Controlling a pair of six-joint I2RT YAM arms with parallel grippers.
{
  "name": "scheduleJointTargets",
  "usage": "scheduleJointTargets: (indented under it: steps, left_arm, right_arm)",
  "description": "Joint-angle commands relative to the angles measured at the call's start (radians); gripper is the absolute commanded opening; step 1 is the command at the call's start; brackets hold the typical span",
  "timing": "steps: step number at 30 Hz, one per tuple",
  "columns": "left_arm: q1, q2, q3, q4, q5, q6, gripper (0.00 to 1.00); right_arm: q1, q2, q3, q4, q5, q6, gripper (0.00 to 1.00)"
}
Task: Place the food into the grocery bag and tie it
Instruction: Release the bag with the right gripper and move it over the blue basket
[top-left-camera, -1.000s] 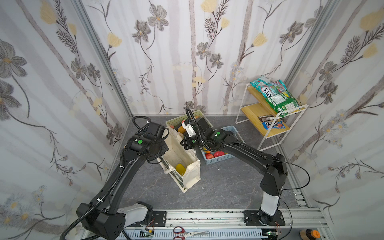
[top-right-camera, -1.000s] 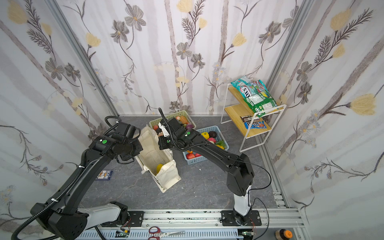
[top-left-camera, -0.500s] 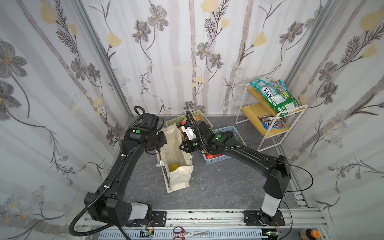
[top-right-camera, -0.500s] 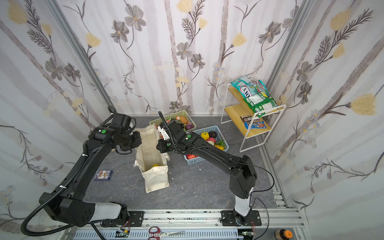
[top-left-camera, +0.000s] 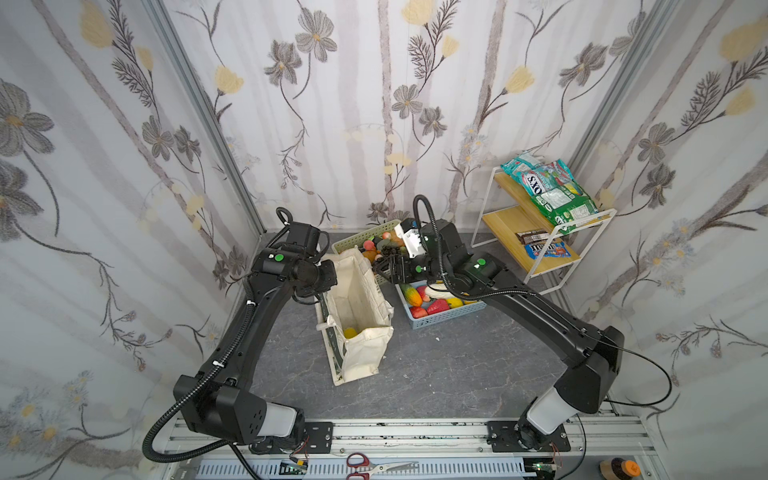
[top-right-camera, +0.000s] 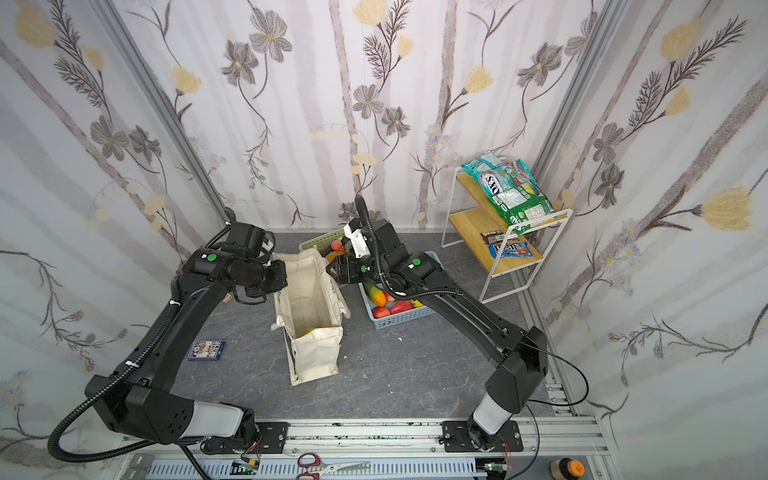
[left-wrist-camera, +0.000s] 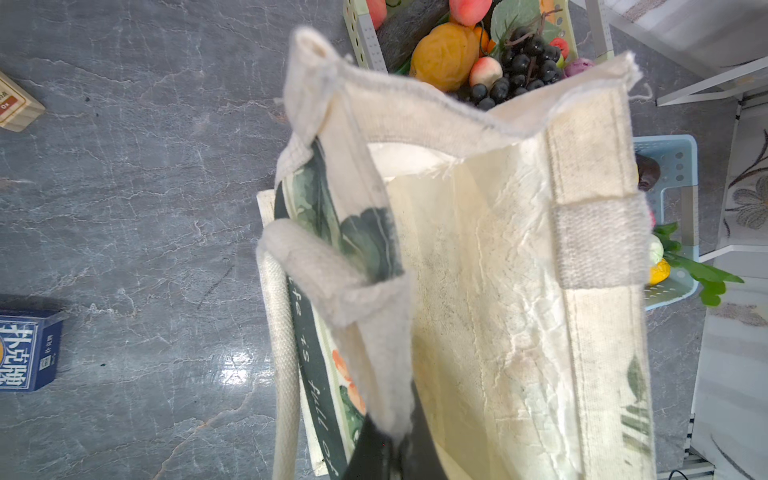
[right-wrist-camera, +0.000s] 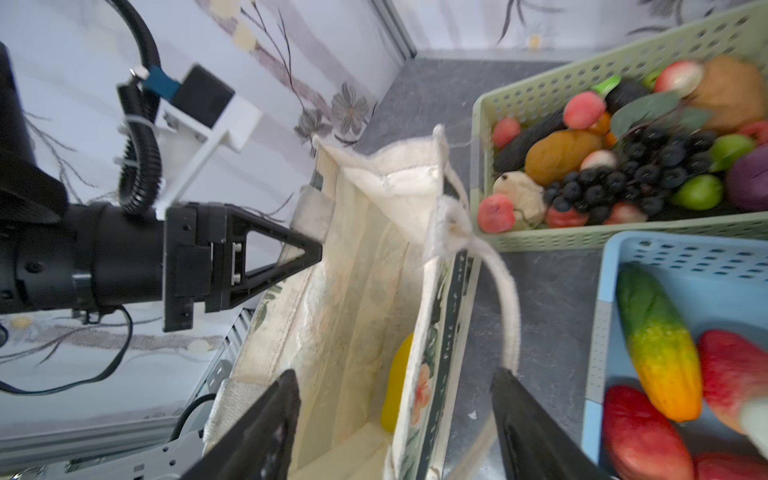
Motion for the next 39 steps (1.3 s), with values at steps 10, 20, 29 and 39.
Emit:
scheduleJointTargets:
  steps: [10, 20, 29, 39]
  left_arm:
    - [0.004, -0.030, 0.009, 0.000, 0.013, 0.019, 0.00]
    - [0.003, -0.029, 0.009, -0.008, 0.024, 0.043, 0.00]
    - [0.003, -0.038, -0.006, 0.001, 0.027, 0.032, 0.00]
    - [0.003, -0.036, -0.005, 0.005, 0.017, 0.031, 0.00]
  right_arm:
    - [-0.154, 0.160, -0.002, -0.127, 0.209, -0.279, 0.71]
    - [-0.154, 0.349, 0.035, -0.170, 0.222, -0.339, 0.68]
    - [-0.151, 0.429, 0.035, -0.150, 0.214, -0.367, 0.63]
    - [-0.148, 0.500, 0.047, -0.145, 0.194, -0.389, 0.62]
